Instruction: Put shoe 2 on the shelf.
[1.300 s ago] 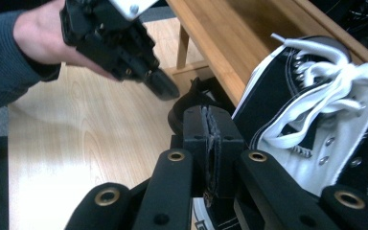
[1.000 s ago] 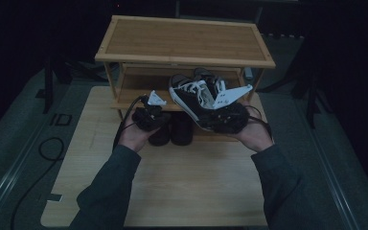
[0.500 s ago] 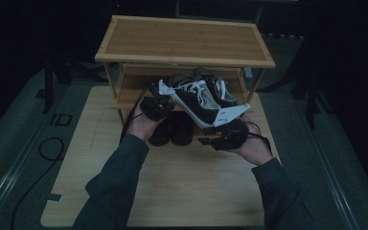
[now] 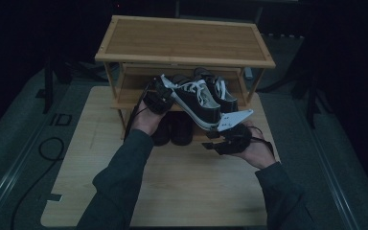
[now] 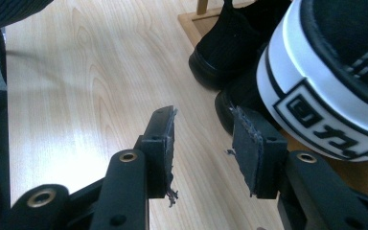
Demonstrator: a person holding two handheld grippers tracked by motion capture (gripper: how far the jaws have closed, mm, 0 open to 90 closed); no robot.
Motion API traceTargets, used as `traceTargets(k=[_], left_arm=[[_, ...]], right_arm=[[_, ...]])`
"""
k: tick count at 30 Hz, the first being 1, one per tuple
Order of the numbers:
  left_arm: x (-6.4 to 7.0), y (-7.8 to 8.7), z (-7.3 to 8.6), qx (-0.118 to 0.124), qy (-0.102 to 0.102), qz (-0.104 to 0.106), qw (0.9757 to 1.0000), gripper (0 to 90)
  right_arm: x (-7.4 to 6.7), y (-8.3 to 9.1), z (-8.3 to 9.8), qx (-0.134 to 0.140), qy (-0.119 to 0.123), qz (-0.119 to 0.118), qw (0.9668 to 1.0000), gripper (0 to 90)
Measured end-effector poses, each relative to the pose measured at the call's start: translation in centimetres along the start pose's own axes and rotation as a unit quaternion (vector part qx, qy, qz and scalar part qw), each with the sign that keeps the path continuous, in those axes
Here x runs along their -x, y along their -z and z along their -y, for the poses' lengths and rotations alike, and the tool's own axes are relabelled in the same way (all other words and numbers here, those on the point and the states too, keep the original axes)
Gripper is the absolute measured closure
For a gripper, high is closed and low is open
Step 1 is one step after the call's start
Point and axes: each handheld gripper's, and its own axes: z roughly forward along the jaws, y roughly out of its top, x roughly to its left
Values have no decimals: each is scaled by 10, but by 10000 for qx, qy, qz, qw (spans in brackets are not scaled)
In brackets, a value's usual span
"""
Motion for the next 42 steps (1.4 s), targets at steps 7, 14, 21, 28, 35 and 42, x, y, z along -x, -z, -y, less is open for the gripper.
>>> traceTargets(k=[7,14,21,28,35,42], left_arm=[[-6,-4,0,37,194,-85,9998,900],[-9,-7,0,14,270,-127,9996,900],[-10,-3,3,-55,228,-28,9997,900],[-17,5,11,-104,132,-157,9997,900],[-24,6,16,-21,297,-57,9995,900],[-26,6,17,-11,281,7,9996,900]], right_arm=[[-1,5,-4,281,37,-28,9996,623],[1,8,-7,425,38,87,9991,727],[4,7,-9,384,37,262,9989,897],[5,6,-9,397,56,224,9989,900],[6,2,-16,403,140,53,9991,900],[6,-10,-22,504,184,-116,9985,900]])
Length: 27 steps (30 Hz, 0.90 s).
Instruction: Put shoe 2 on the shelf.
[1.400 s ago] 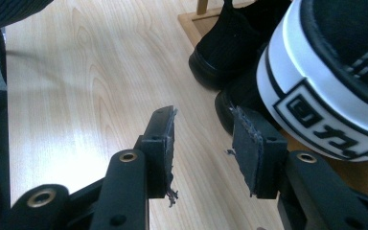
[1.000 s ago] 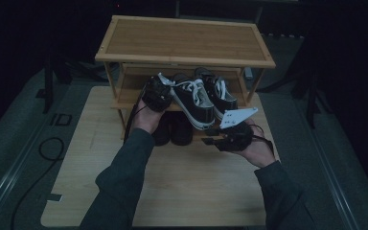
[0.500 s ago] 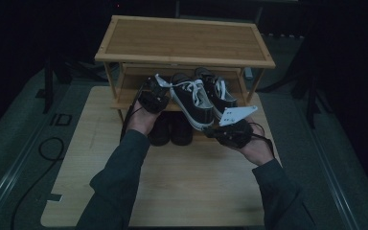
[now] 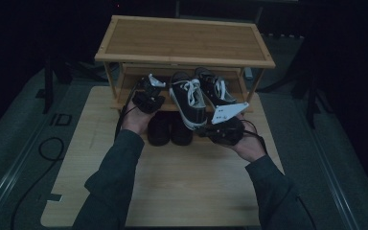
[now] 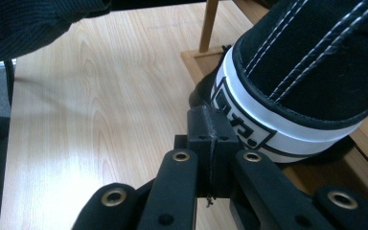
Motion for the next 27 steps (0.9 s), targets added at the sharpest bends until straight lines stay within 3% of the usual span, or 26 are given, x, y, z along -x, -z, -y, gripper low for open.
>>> traceTargets(k=[4,5,7,9,27], left_arm=[[0,0,0,-13,-4,9,10000,900],[0,0,0,-16,-7,16,10000,900],[0,0,0,-13,-7,8,10000,900],[-1,0,0,-1,13,26,10000,900],[-1,0,1,20,27,54,10000,900]], right_arm=[[1,-8,-3,61,16,-26,10000,900],[2,-9,-3,58,12,55,10000,900],[6,-13,-3,-54,-45,509,9987,900],[13,-14,-1,46,-275,344,9990,900],[9,-22,-9,214,-140,319,9992,900]])
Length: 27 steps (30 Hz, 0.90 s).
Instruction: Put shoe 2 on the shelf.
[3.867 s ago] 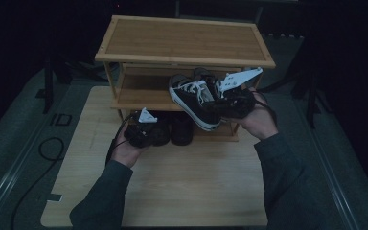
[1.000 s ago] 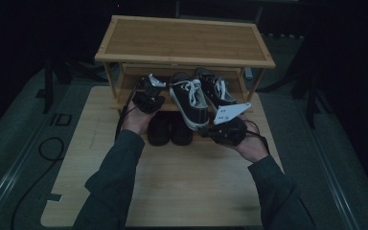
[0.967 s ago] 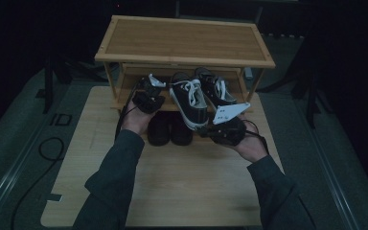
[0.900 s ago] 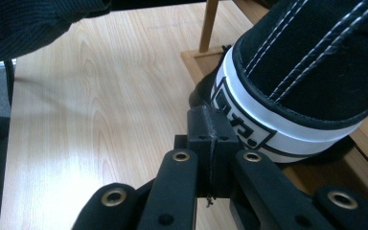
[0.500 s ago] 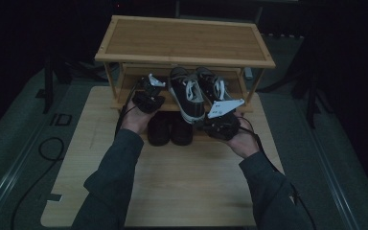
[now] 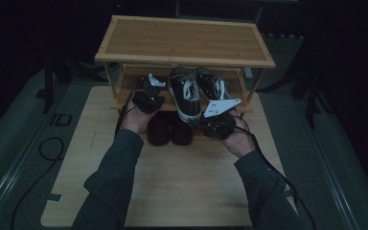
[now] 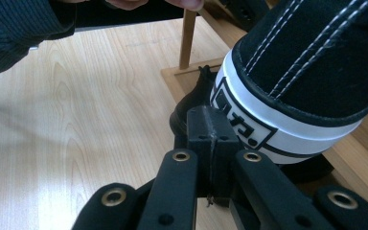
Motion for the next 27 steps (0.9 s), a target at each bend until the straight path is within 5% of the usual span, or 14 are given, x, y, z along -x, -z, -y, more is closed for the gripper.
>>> traceTargets(k=[4,9,27], left_arm=[[-1,0,1,18,24,45,10000,900],[-1,0,1,33,21,40,10000,900],[-1,0,1,42,48,17,10000,900]], right_arm=[[-3,-2,2,-84,100,-37,9999,844],[-3,4,5,-80,103,195,9997,898],[-3,-5,0,80,25,153,9998,900]])
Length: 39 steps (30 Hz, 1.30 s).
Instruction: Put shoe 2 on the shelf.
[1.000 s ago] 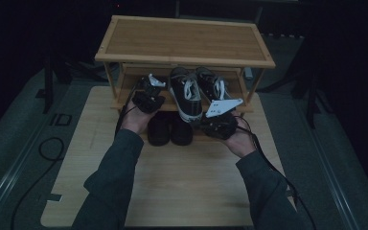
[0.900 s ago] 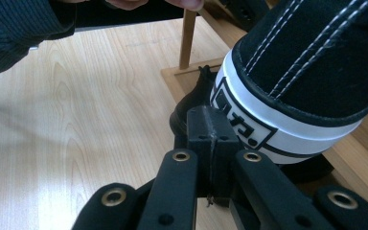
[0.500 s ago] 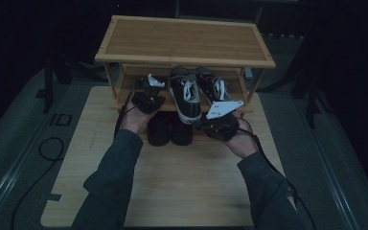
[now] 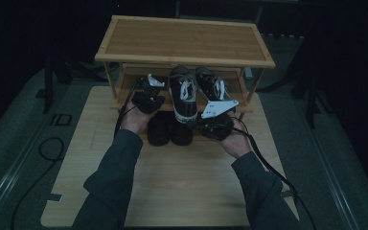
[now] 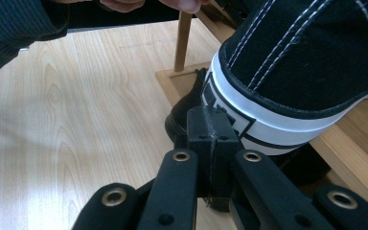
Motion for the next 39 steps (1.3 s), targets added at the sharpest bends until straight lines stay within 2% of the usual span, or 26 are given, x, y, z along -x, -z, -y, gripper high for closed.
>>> traceTargets(k=[6,11,18,21,24,25,27,31,39], left_arm=[[1,0,0,-19,-21,-30,10000,900],[1,0,0,-15,-20,-25,10000,900],[1,0,0,-13,-25,-23,10000,900],[1,0,0,-12,-21,-21,10000,900],[1,0,0,0,-22,-25,10000,900],[1,0,0,1,-18,-33,10000,900],[1,0,0,9,-25,-13,10000,900],[1,0,0,6,-24,-19,10000,900],[1,0,0,3,-18,-32,10000,900]], right_arm=[[-1,-6,-3,41,20,16,10000,900],[-3,-11,-7,-9,91,176,9998,900],[-4,-17,-16,50,127,207,9997,900],[-5,-20,-18,-29,196,232,9995,900],[-4,-23,-17,-99,216,385,9990,900],[-3,-25,-16,-172,188,602,9979,900],[4,-24,-14,-72,-53,431,9990,900],[3,-28,-17,-71,66,395,9992,900],[2,-33,-21,-61,108,402,9991,900]])
